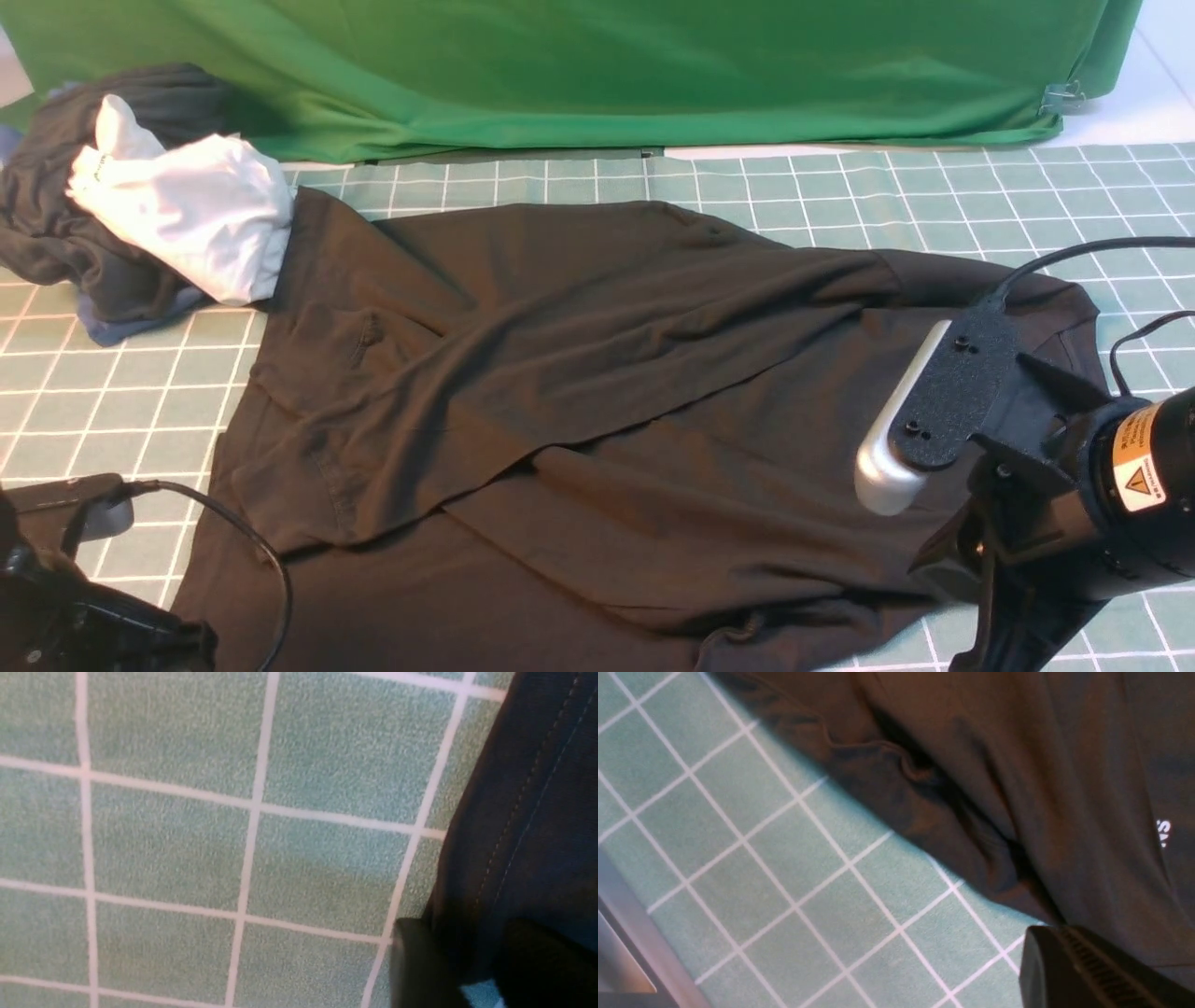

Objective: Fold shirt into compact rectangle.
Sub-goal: 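Grasp the near edge of the shirt at its hem and shoulder corners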

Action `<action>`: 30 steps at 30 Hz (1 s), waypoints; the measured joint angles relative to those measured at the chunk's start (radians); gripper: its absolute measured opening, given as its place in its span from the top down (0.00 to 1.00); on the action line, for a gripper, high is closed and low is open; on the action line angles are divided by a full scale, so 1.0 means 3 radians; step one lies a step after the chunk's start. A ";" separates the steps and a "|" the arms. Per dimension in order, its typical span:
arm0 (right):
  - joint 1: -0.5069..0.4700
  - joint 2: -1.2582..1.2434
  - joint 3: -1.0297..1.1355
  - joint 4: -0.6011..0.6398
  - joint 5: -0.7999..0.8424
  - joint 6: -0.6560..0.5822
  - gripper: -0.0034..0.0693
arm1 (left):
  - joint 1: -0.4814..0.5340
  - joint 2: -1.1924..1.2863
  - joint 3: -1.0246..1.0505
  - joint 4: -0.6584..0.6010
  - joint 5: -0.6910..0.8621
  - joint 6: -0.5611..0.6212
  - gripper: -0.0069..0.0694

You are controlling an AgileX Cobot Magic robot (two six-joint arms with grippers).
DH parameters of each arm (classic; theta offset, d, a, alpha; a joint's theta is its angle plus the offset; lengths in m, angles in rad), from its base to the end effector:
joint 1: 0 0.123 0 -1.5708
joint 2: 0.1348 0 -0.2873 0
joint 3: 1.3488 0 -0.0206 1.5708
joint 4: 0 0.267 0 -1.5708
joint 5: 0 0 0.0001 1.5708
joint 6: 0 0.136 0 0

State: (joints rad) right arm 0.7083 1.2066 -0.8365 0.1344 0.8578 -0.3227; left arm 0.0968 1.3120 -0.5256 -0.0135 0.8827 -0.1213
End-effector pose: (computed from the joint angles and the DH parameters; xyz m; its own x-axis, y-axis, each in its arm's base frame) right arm 0.1837 0.1755 0.2253 -0.5121 -0.7430 -0.4309 -0.8211 0.5708 -0.0084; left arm 0.1798 0.0160 0.1160 -0.9743 -0.2247 0.0123 -0.2248 0.9744 -0.0089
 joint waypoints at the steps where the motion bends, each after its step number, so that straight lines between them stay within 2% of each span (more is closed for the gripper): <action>1: 0.0000 0.0000 0.0000 0.0000 -0.0017 0.0000 0.92 | 0.0000 0.0000 0.0000 0.0000 -0.0017 0.0022 0.52; 3: 0.0000 0.0000 0.0000 0.0000 -0.0059 0.0000 0.92 | 0.0003 0.0000 0.0000 -0.0024 -0.0068 0.0101 0.40; 6: 0.0000 0.0000 0.0000 0.0000 -0.0120 0.0000 0.92 | 0.0003 0.0022 0.0000 -0.0115 -0.0103 0.0270 0.29; 9: 0.0000 0.0000 0.0000 0.0000 -0.0186 0.0000 0.92 | 0.0003 0.0142 0.0018 -0.0243 -0.0166 0.0439 0.25; 12: 0.0000 0.0000 0.0000 0.0000 -0.0210 -0.0003 0.92 | 0.0006 0.0306 0.0035 -0.0237 -0.0193 0.0437 0.27; 16: 0.0000 0.0000 0.0000 0.0000 -0.0217 -0.0009 0.92 | 0.0006 0.0418 -0.0001 -0.0217 -0.0150 0.0494 0.36; 22: 0.0000 0.0000 0.0003 0.0000 -0.0247 -0.0009 0.92 | 0.0007 0.0438 -0.0032 -0.0221 -0.0095 0.0543 0.77; 23: 0.0000 0.0000 0.0003 0.0000 -0.0246 -0.0009 0.92 | 0.0007 0.0436 -0.0033 -0.0224 -0.0086 0.0543 0.78; 24: 0.0000 0.0000 0.0003 0.0000 -0.0251 -0.0009 0.92 | 0.0007 0.0436 -0.0058 -0.0234 -0.0057 0.0551 0.84; 25: 0.0000 0.0000 0.0003 0.0000 -0.0251 -0.0009 0.92 | 0.0007 0.0428 -0.0074 -0.0245 -0.0019 0.0551 0.87; 30: 0.0000 0.0000 0.0003 0.0000 -0.0266 -0.0009 0.92 | 0.0007 0.0163 -0.0117 -0.0224 0.0193 0.0526 0.90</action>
State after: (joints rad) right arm 0.7083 1.2066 -0.8357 0.1344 0.7782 -0.3255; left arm 0.0989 1.3609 -0.5608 -0.0806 0.9405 0.0364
